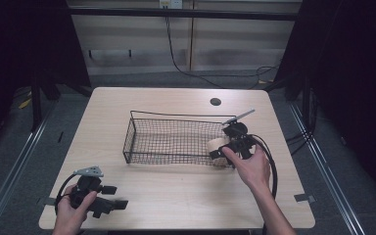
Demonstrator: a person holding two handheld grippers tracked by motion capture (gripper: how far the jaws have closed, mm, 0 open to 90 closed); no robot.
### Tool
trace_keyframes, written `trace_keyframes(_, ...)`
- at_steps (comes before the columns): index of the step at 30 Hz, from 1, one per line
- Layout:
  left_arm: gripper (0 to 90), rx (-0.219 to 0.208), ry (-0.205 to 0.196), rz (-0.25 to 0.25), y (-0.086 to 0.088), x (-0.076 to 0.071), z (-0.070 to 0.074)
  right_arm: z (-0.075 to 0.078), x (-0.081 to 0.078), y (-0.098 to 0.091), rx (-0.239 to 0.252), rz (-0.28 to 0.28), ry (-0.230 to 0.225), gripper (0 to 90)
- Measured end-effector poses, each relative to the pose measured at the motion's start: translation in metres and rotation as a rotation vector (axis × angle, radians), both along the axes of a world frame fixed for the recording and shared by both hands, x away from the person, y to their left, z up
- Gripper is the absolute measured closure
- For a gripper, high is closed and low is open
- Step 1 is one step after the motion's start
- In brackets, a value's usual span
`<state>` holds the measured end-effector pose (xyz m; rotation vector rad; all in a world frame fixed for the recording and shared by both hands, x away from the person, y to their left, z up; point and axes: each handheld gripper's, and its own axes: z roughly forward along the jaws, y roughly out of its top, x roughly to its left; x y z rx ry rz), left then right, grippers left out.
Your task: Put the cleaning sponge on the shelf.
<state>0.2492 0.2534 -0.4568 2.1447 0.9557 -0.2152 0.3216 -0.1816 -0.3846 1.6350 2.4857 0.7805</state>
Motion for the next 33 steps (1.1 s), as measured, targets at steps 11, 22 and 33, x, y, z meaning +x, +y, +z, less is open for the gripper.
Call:
trace_keyframes(11,18.4,0.001,-0.003,0.009,0.000,0.000,-0.001,0.002,-0.037,-0.010,0.072,0.031,-0.071,23.3)
trace_keyframes(22,18.4,0.002,-0.003,0.009,0.000,0.000,-0.001,-0.022,-0.073,-0.027,0.074,0.047,-0.103,23.5)
trace_keyframes(33,18.3,-0.005,-0.006,0.013,0.000,0.000,0.000,-0.052,-0.093,-0.040,0.112,0.024,-0.114,23.6)
